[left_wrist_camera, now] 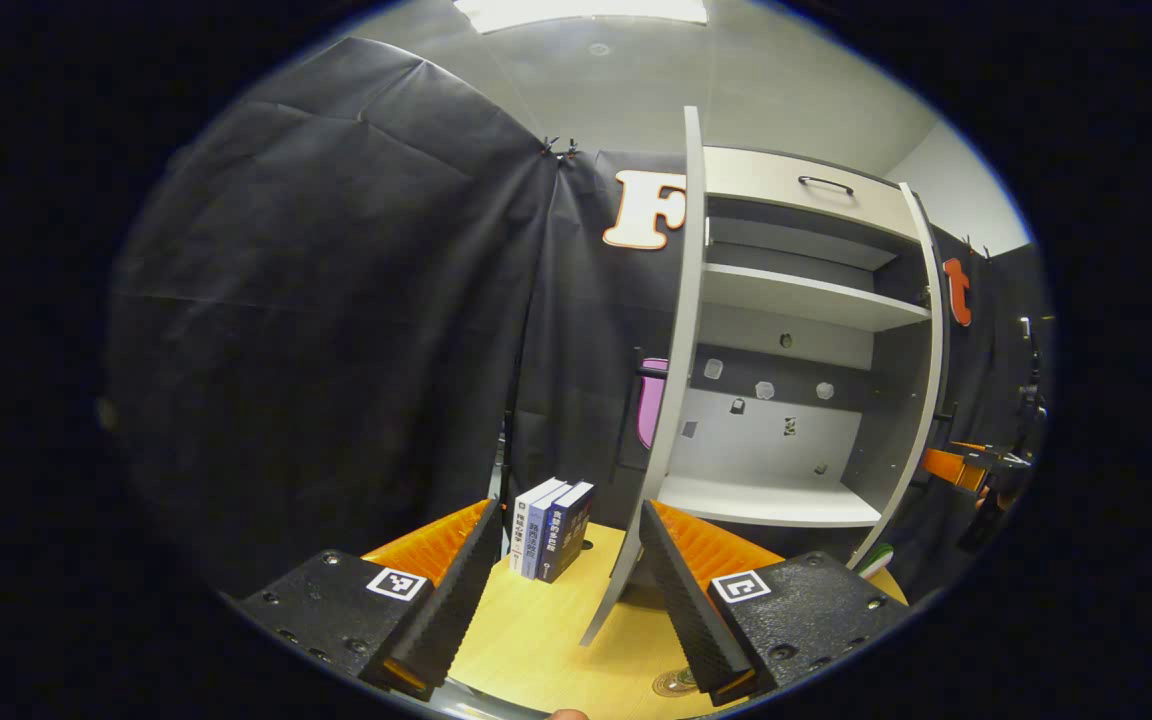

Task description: Grasp the bottle in the cabinet with the left hand and place it on the coaster, then close the right door with the right hand and the left door with the left hand.

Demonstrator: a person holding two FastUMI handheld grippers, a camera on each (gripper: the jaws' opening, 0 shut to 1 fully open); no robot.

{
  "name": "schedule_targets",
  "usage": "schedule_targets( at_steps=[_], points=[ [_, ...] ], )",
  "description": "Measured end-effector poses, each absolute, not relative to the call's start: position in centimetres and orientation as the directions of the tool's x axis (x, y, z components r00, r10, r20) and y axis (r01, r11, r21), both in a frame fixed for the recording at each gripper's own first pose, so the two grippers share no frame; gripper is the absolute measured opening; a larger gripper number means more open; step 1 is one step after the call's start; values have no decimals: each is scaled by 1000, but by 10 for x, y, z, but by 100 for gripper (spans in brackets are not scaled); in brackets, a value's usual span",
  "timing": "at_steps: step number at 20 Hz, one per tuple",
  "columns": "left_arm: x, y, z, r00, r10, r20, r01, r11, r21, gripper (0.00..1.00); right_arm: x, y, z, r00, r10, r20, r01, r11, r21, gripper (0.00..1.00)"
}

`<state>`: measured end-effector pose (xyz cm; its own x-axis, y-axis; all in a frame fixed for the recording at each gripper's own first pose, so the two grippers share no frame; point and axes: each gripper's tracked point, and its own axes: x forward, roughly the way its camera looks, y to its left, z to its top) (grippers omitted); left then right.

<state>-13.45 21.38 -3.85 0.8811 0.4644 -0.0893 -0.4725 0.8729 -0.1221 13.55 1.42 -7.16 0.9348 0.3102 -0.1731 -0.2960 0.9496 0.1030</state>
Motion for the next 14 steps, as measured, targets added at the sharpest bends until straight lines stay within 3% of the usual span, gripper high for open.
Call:
schedule_targets(
  at_steps=[7, 8, 9, 12, 13, 14],
  points=[
    [-149, 232, -44, 840, 534, -101, -543, 831, -122, 88, 169, 48, -80, 925, 337, -174, -316, 939, 137, 99],
    [-150, 234, -45, 833, 544, -104, -553, 824, -121, 83, 171, 50, -80, 927, 335, -170, -314, 939, 138, 97],
    [-151, 237, -46, 827, 552, -106, -562, 818, -122, 88, 174, 54, -80, 925, 337, -176, -315, 939, 138, 98],
    [-153, 242, -46, 813, 571, -110, -582, 805, -119, 88, 189, 64, -84, 926, 332, -178, -309, 940, 143, 98],
    [-153, 244, -47, 809, 577, -111, -587, 801, -118, 83, 193, 66, -84, 927, 329, -179, -307, 941, 139, 98],
    [-154, 245, -47, 806, 581, -111, -592, 798, -116, 88, 197, 68, -86, 929, 325, -178, -304, 943, 135, 98]
  ],
)
